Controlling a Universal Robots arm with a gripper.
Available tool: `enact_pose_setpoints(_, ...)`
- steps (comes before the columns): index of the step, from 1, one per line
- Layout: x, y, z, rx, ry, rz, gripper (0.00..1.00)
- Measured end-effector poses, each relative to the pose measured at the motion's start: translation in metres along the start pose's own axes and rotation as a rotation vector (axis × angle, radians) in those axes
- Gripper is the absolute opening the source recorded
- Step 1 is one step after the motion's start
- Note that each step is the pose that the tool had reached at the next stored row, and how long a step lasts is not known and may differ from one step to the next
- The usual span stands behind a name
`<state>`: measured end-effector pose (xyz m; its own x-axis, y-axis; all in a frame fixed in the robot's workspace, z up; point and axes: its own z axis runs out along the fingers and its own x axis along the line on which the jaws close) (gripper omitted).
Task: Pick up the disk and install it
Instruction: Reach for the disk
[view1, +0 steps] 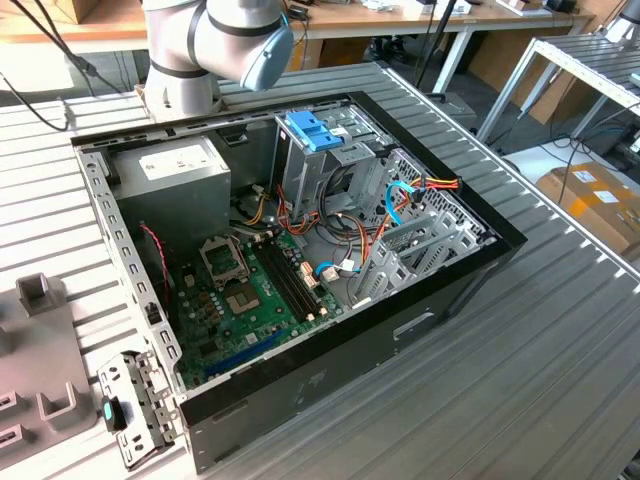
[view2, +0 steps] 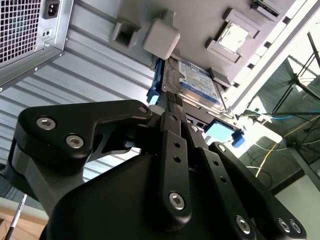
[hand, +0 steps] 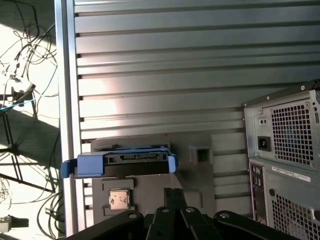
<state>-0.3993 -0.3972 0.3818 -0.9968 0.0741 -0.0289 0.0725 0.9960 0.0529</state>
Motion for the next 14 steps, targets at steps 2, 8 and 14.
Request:
enact_pose_setpoints(2,0.0004,0.0,0.0,0.0,0.0,0.0,0.11)
enact_pose_setpoints(8,0.0016,-0.0001,-0.0001,0.0,0.0,0.0,0.11)
enact_pose_setpoints(14,0.0031,-0.0002,-0.0001,0.0,0.0,0.0,0.11)
